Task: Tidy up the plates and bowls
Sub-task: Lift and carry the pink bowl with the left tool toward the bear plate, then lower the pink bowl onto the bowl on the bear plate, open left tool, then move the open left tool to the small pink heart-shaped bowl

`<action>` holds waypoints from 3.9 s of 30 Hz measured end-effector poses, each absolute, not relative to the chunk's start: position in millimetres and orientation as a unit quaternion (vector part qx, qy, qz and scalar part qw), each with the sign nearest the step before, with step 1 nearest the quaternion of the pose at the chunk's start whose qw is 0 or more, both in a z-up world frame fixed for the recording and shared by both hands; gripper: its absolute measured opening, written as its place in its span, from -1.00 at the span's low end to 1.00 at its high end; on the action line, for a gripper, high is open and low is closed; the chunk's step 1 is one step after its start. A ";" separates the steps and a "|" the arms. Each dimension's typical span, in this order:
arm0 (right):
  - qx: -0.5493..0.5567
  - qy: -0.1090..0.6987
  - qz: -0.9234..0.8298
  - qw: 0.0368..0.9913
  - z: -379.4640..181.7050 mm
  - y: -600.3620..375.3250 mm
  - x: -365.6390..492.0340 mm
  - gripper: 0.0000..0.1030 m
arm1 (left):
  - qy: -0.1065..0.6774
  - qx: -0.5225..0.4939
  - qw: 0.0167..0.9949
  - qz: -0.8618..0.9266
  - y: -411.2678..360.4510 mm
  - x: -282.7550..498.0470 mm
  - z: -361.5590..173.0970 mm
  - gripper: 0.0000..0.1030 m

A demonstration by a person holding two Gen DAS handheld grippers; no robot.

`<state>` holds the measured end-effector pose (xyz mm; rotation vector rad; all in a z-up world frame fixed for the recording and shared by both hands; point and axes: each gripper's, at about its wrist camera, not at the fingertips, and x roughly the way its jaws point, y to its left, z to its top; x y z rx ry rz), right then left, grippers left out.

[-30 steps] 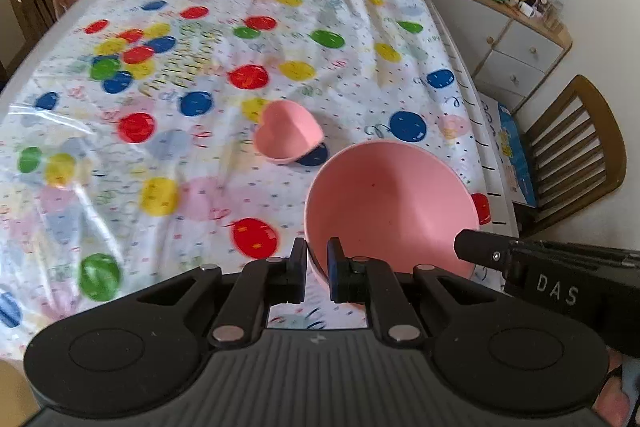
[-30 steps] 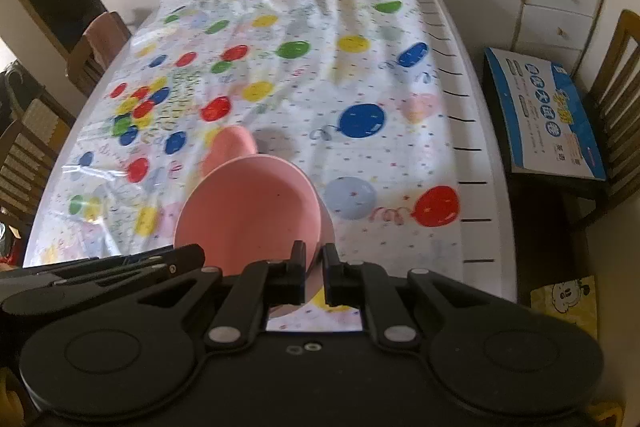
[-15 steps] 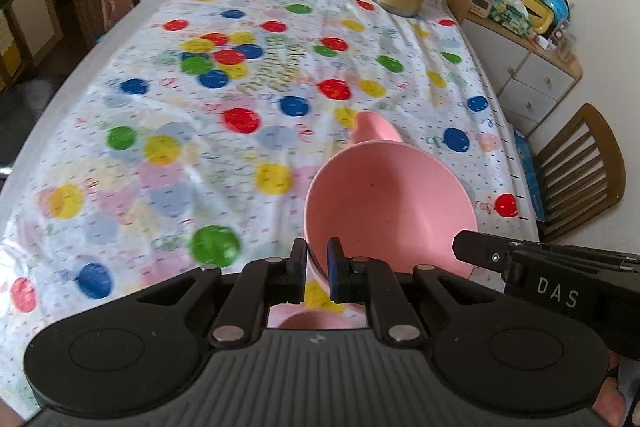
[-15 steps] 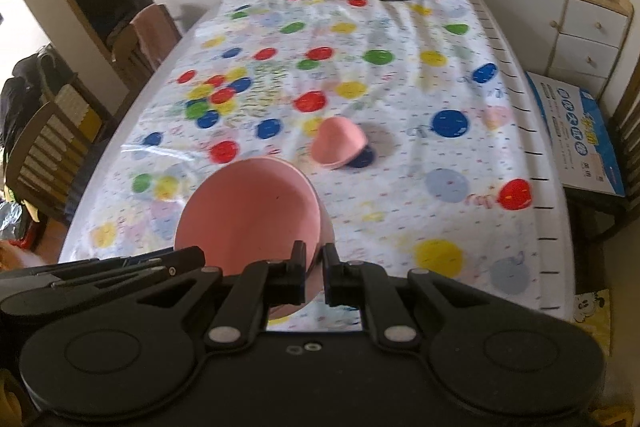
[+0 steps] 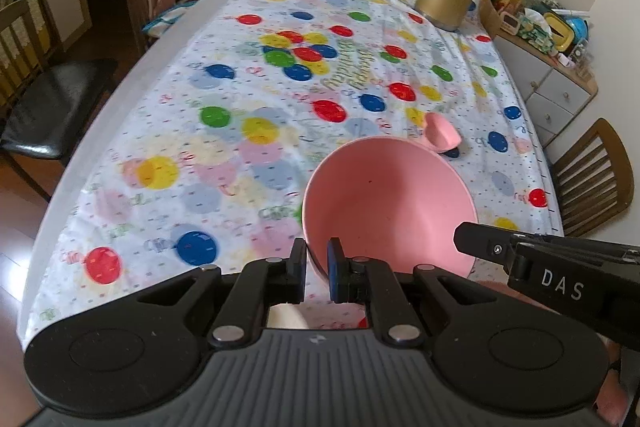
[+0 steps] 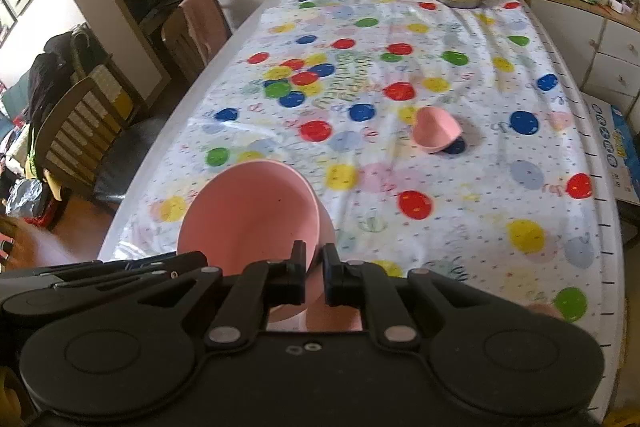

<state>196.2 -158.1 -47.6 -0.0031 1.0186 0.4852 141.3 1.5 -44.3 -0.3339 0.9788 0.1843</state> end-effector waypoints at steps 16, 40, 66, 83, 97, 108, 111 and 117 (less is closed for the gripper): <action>-0.009 0.503 0.258 0.825 -65.1 -100.4 152.1 -0.87 | 0.490 -0.167 0.848 0.114 52.1 86.5 -61.7 -0.81; -0.013 0.537 0.251 0.805 -94.7 -88.3 124.3 -0.87 | 0.513 -0.167 0.835 0.110 62.1 63.6 -85.9 -0.81; -0.012 0.539 0.251 0.804 -92.0 -92.9 121.9 -0.65 | 0.514 -0.164 0.837 0.088 61.0 58.6 -83.9 -0.80; -0.007 0.488 0.276 0.828 -47.1 -103.9 117.6 -0.40 | 0.445 -0.119 0.886 0.057 49.6 52.0 -26.9 -0.15; 0.005 0.447 0.270 0.853 -13.5 -150.6 169.8 -0.04 | 0.410 -0.096 0.905 0.053 13.3 112.6 2.6 0.36; 0.021 0.434 0.248 0.866 -8.2 -205.6 229.7 0.57 | 0.399 -0.098 0.911 0.041 -28.5 179.2 7.6 0.54; 0.024 0.438 0.239 0.866 -11.4 -219.6 245.9 0.65 | 0.401 -0.099 0.910 0.041 -38.4 197.6 5.7 0.55; 0.021 0.436 0.229 0.870 -15.3 -242.5 276.9 0.86 | 0.410 -0.103 0.905 0.049 -53.8 236.4 -1.3 0.55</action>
